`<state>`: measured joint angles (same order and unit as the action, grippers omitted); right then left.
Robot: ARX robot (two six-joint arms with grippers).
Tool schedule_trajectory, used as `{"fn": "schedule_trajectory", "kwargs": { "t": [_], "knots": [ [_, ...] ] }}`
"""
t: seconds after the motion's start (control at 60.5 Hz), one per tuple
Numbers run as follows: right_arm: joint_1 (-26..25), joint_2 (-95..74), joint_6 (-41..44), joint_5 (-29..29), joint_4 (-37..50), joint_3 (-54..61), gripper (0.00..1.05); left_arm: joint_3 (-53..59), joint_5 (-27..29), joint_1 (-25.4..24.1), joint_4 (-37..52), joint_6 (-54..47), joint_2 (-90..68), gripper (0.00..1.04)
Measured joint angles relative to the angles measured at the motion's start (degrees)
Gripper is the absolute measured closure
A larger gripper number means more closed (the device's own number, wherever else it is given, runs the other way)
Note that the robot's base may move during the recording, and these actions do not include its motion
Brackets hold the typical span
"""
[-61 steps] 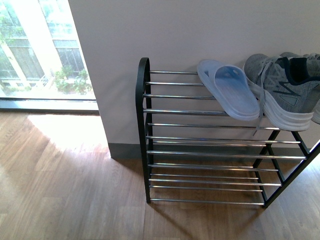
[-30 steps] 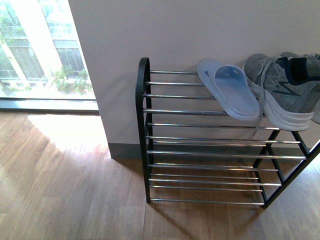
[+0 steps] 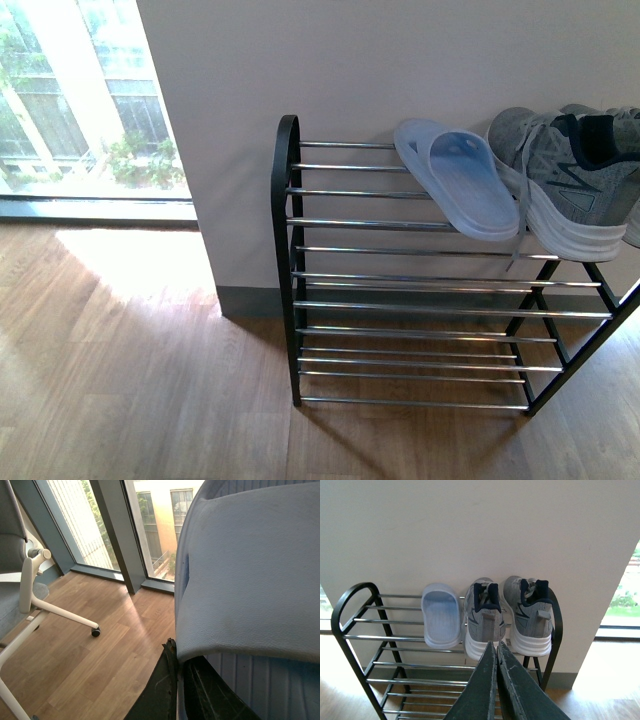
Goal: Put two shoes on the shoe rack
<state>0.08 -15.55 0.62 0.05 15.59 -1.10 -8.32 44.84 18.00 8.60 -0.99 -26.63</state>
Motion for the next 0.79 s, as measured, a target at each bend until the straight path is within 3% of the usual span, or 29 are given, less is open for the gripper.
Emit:
{"fn": "schedule_trajectory", "kwargs": {
  "t": [0.281, 0.38, 0.595, 0.793],
  "knots": [
    [0.0, 5.3, 0.0, 0.0, -5.4, 0.0, 1.03, 0.0, 0.0, 0.0, 0.0, 0.0, 0.0, 1.03],
    [0.0, 12.8, 0.0, 0.1, -14.6, 0.0, 1.03, 0.0, 0.0, 0.0, 0.0, 0.0, 0.0, 1.03],
    [0.0, 15.1, 0.0, 0.0, -15.5, 0.0, 1.03, 0.0, 0.0, 0.0, 0.0, 0.0, 0.0, 1.03],
    [0.0, 15.2, 0.0, 0.0, -15.5, 0.0, 0.58, 0.0, 0.0, 0.0, 0.0, 0.0, 0.0, 1.03]
  ]
}}
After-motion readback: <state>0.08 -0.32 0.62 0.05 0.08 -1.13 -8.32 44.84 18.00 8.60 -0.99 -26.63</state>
